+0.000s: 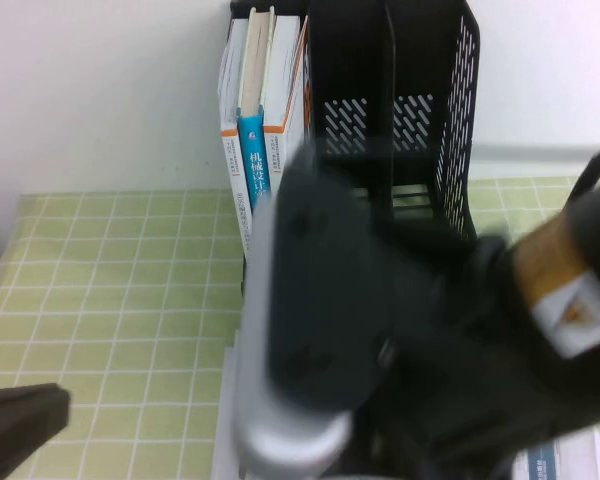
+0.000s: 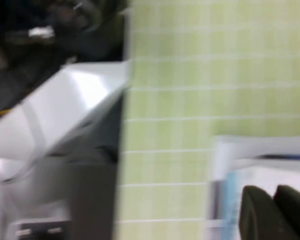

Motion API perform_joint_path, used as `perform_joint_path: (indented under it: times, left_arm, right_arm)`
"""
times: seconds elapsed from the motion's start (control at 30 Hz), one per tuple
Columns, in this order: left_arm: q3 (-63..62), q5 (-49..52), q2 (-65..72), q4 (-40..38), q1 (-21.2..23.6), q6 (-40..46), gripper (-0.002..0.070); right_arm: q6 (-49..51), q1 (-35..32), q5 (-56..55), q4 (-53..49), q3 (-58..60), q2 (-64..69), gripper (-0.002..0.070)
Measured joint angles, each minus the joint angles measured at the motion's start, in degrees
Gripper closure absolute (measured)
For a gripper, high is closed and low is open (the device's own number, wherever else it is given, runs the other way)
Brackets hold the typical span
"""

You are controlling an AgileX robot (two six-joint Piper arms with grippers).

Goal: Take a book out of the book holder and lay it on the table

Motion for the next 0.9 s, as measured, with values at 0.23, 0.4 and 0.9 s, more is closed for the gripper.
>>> perform_joint_path:
  times: [0.23,0.4,0.9]
  left_arm:
    - [0.48,-0.62,-9.69,6.65,0.00,-9.36,0.0678]
    - [5.38,-1.14,-15.82,16.08,0.00,-19.19,0.0678]
    - [24.35,-11.97,-19.92,20.11,0.00,-29.73,0.0678]
  right_arm:
    - [-1.02,-1.61,0.15,-17.31,-3.23,-7.88,0.0673]
    - [0.74,-7.02,1.33,-25.44,3.67,-16.61,0.0676]
    - [14.69,-13.32,-17.37,-19.39,52.36,-55.05,0.0678]
